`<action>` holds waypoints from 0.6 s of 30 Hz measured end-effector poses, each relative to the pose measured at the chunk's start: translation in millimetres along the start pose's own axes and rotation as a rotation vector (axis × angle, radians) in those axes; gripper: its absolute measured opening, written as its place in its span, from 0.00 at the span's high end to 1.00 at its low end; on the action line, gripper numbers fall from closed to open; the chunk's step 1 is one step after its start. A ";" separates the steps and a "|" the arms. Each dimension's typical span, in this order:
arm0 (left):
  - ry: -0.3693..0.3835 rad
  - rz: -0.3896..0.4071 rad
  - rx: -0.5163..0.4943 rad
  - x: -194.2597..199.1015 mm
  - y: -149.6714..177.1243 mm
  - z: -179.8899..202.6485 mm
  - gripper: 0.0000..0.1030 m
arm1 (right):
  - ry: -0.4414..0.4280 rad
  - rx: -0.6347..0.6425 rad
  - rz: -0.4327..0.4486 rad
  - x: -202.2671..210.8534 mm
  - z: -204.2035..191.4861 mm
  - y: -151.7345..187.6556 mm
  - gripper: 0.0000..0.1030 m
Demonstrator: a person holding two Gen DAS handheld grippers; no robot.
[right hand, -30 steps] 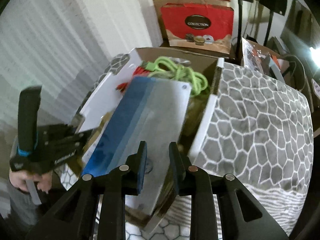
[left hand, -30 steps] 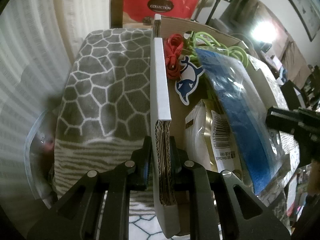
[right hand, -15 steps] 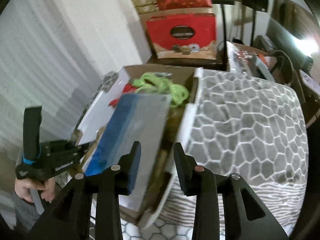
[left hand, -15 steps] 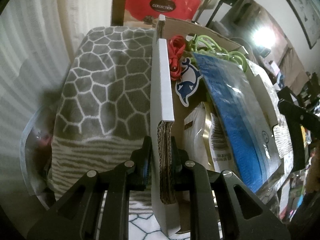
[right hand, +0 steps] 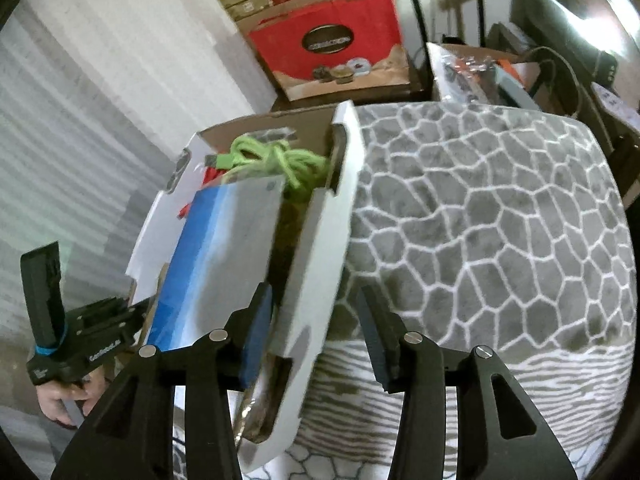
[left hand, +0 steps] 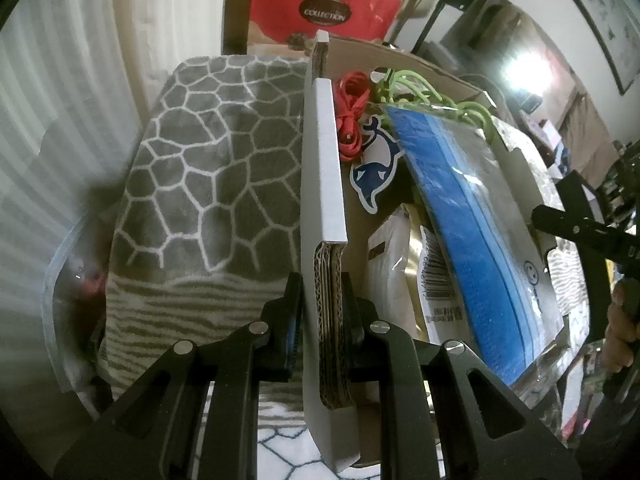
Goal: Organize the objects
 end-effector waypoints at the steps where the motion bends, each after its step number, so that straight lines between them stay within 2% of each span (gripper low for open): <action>1: -0.001 0.002 -0.001 1.0 0.9 1.2 0.85 | -0.002 0.008 -0.005 -1.3 -2.6 0.9 0.71; 3: -0.011 0.005 -0.008 1.5 0.1 1.1 0.85 | -0.018 0.009 -0.015 -3.3 -6.5 2.0 0.80; 12: 0.008 -0.007 -0.038 -0.5 11.8 41.8 0.76 | 0.026 0.035 -0.008 6.0 11.6 -10.2 0.82; 18: 0.005 -0.023 -0.045 -17.0 23.2 73.4 0.70 | 0.046 0.019 0.016 13.8 36.5 -25.0 0.88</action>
Point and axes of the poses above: each gripper's, at about its wrist camera, not at the fingertips, and x roughly against the way its jaws point, z to its right, y to its underside, the point moved 10 cm from there along -x, roughly the way its jaws point, and after that the axes turned 5 degrees about y, right-handed, at the moved point
